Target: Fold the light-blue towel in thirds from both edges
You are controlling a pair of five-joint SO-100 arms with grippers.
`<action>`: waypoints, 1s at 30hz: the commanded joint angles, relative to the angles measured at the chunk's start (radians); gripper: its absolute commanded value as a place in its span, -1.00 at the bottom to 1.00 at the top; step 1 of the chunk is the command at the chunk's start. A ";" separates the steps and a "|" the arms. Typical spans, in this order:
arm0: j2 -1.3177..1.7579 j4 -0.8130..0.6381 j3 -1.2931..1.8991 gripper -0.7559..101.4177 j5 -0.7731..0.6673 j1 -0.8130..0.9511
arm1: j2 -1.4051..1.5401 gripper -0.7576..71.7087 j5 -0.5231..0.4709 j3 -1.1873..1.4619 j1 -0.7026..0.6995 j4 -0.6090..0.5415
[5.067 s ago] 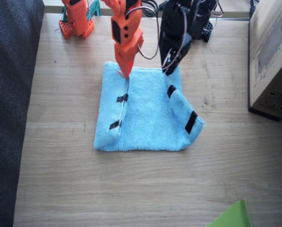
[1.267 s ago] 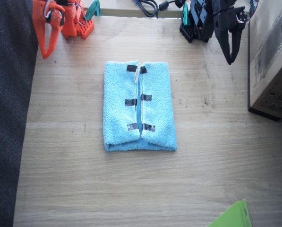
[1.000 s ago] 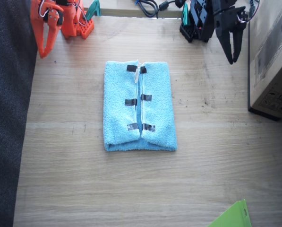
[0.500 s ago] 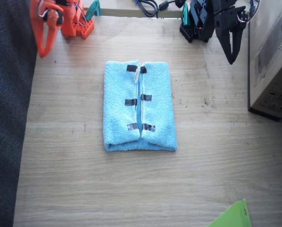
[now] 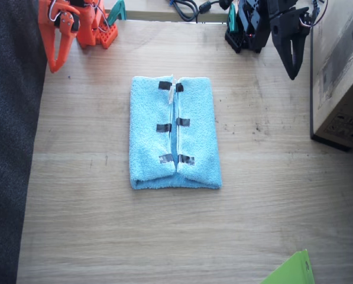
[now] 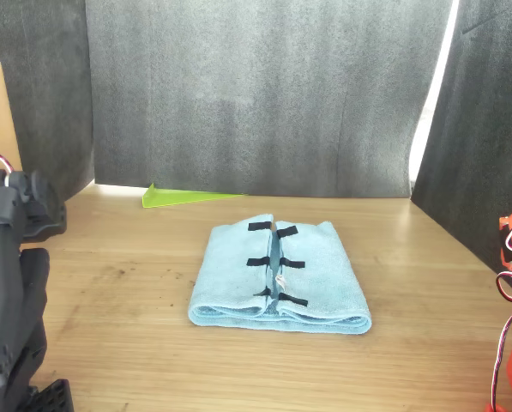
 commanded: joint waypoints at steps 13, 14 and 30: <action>0.006 0.003 0.000 -0.99 -0.009 0.028 | 0.002 -0.98 0.028 0.008 -0.017 0.003; 0.006 0.003 0.000 -0.99 -0.009 0.028 | 0.002 -0.98 0.028 0.008 -0.017 0.003; 0.006 0.003 0.000 -0.99 -0.011 0.028 | 0.002 -0.98 0.028 0.008 -0.017 0.003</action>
